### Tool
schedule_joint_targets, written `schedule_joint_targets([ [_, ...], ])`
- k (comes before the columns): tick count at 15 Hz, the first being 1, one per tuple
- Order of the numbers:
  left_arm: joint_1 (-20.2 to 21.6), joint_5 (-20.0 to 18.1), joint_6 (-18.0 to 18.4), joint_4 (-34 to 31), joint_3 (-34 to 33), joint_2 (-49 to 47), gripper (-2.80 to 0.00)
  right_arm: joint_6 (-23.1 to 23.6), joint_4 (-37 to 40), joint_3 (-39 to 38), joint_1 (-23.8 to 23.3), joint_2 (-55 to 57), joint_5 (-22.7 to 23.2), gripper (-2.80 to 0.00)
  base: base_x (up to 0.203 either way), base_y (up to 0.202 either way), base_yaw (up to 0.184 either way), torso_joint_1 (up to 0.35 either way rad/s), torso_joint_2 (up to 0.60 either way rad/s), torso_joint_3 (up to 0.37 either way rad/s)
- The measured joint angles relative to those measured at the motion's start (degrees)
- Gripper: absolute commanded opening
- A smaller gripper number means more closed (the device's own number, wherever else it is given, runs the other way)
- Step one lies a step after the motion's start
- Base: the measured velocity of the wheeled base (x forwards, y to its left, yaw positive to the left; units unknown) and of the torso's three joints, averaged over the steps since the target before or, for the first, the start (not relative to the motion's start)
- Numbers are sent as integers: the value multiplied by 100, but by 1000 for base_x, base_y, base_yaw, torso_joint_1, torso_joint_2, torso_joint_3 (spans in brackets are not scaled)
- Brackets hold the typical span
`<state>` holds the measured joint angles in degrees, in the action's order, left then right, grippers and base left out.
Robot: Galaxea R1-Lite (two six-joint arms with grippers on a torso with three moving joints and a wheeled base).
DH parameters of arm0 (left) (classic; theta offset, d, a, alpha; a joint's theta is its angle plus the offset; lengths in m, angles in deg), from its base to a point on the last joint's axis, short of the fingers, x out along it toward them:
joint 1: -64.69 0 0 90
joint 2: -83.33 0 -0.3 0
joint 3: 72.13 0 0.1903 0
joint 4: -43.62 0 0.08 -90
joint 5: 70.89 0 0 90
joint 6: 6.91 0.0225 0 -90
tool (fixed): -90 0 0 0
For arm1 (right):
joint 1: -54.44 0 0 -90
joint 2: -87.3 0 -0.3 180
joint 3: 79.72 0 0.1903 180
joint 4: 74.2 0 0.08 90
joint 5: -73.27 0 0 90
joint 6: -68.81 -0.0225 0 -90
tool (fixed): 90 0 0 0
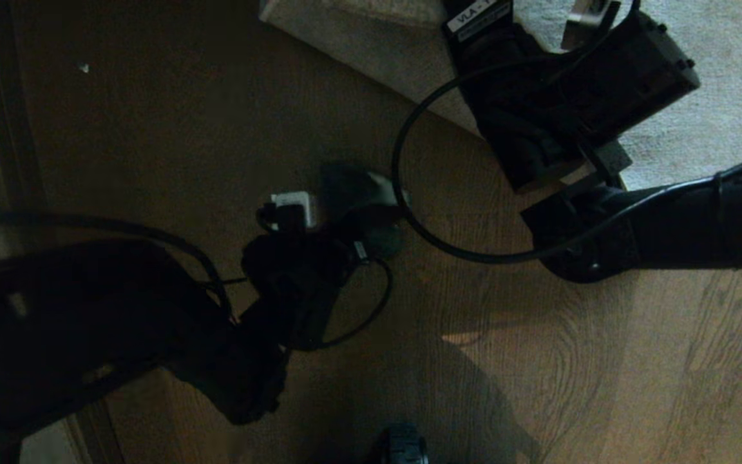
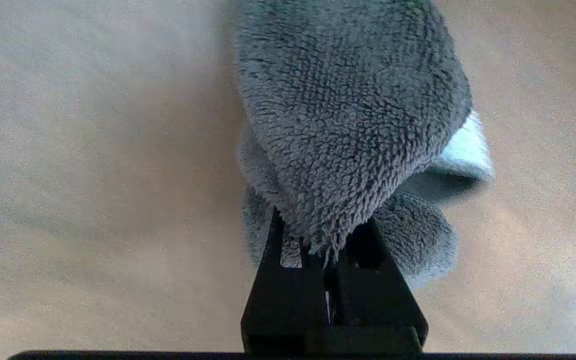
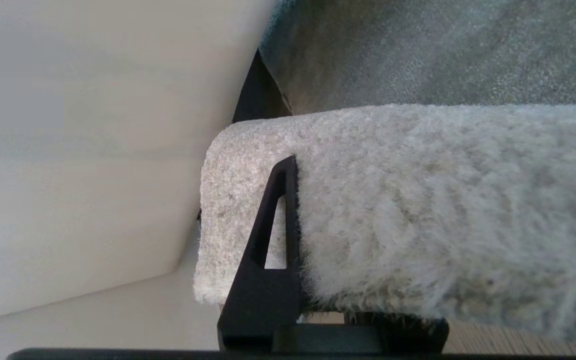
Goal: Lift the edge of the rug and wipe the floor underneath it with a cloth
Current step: Wipe the floor under the carpet with a rag
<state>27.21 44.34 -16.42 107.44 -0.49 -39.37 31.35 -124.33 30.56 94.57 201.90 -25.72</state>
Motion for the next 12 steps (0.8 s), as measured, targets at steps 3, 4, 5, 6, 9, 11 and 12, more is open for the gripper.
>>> schedule_joint_targets([
  [3,419,-25,0,0,-210,297,-280,4,2,-4,13,0,-2,-280,0,0,0,0,0,0],
  [4,477,-27,2,0,-294,398,-280,4,2,-2,22,0,-2,-280,0,0,0,0,0,0],
  [5,496,-29,1,0,-379,488,-280,6,2,-2,35,0,-4,-280,0,0,0,0,0,0],
  [6,480,-29,1,0,-485,581,-280,11,4,0,46,0,-6,-280,0,0,0,0,0,0],
  [9,62,4,8,0,-926,831,-280,15,2,-2,61,0,-10,-280,0,0,0,0,0,0],
  [11,-446,37,34,2,-1204,941,-280,15,4,-6,61,0,-10,-280,0,0,0,0,0,0],
  [12,-781,83,39,5,-1329,973,-280,16,4,-6,60,0,-10,-280,0,0,0,0,0,0],
])
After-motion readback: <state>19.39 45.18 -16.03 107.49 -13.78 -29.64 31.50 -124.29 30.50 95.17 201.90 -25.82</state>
